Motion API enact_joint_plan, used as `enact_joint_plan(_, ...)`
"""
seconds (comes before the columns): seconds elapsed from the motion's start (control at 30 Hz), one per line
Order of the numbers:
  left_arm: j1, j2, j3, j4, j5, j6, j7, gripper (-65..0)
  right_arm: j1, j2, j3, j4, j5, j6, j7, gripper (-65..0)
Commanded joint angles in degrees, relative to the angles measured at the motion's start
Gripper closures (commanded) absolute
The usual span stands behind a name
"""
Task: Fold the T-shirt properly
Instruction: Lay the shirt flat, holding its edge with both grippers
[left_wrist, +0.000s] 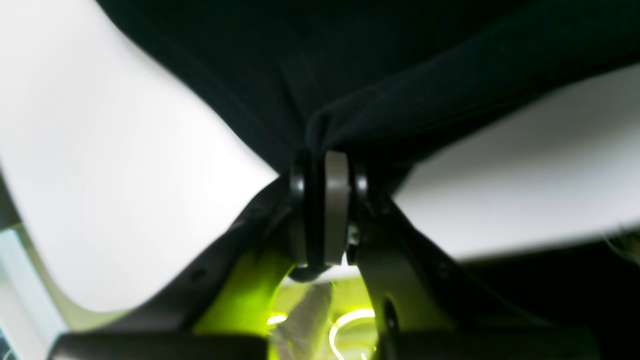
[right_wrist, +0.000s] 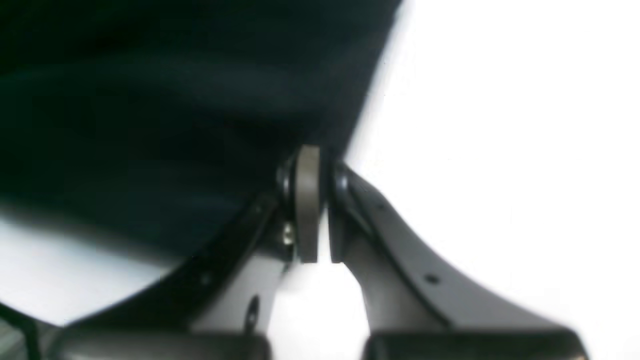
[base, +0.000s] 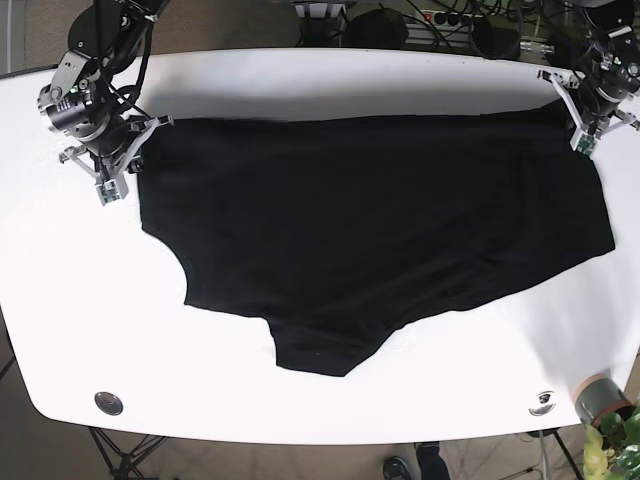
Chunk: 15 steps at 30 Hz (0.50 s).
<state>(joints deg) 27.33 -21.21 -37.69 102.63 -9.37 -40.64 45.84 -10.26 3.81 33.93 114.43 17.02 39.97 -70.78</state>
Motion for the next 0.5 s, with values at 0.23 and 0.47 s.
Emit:
enact_joint_plan(0.23,-0.21,-0.19,-5.08,0.8,-6.06,0.64,3.08,0.0,1.87,0.27,-0.31,1.04,9.67,0.03,0.85,-2.2)
enact_joint_plan(0.47,-1.71,1.92,-8.68,0.8,-6.59,0.64,2.99,0.0,2.57,-1.04,-5.84,0.95,9.4,0.03,0.85,-3.5)
